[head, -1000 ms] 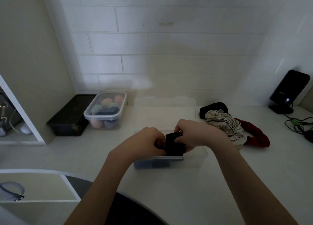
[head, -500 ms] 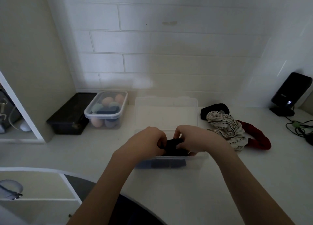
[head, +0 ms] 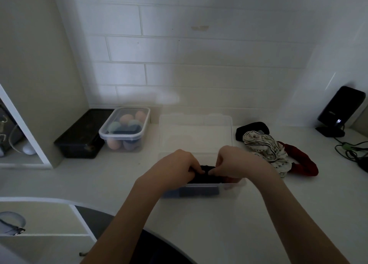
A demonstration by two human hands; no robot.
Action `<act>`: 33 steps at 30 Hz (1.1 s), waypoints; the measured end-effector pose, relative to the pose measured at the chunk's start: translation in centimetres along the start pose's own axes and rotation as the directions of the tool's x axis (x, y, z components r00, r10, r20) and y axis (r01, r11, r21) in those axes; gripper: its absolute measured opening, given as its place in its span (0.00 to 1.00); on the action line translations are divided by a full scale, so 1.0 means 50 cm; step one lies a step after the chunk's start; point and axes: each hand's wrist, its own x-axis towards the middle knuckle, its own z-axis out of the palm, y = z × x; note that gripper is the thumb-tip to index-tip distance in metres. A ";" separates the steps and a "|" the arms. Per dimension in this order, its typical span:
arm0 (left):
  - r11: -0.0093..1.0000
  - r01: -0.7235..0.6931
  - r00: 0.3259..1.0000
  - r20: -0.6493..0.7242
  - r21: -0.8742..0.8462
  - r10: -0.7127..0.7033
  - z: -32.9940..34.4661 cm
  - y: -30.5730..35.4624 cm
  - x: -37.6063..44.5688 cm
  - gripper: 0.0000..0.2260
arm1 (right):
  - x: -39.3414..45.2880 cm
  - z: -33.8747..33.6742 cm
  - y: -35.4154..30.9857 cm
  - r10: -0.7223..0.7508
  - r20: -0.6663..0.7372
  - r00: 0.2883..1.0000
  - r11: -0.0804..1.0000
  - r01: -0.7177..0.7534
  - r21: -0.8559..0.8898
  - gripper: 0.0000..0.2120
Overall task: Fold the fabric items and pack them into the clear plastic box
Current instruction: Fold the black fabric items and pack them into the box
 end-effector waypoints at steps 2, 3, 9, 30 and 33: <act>1.000 -0.004 0.999 0.038 0.023 0.004 0.000 0.003 0.004 0.17 | -0.006 -0.008 0.000 -0.017 0.068 0.998 0.996 0.011 0.086 0.11; 0.999 -0.004 0.999 0.051 0.036 0.002 0.000 0.004 0.006 0.17 | -0.006 -0.007 -0.001 -0.051 0.082 0.995 0.998 0.047 0.043 0.09; 0.994 0.020 0.998 0.065 0.103 -0.027 0.000 0.016 0.011 0.16 | 0.007 0.018 -0.009 -0.115 0.104 0.988 0.982 0.129 -0.140 0.07; 0.995 0.032 0.999 0.026 0.098 -0.035 0.009 0.019 0.016 0.19 | 0.002 0.039 -0.016 -0.082 -0.042 0.996 0.945 0.065 -0.319 0.15; 0.996 0.034 0.999 0.022 0.077 -0.036 0.008 0.021 0.013 0.19 | 0.000 0.041 -0.016 -0.078 -0.089 0.993 0.934 0.042 -0.354 0.15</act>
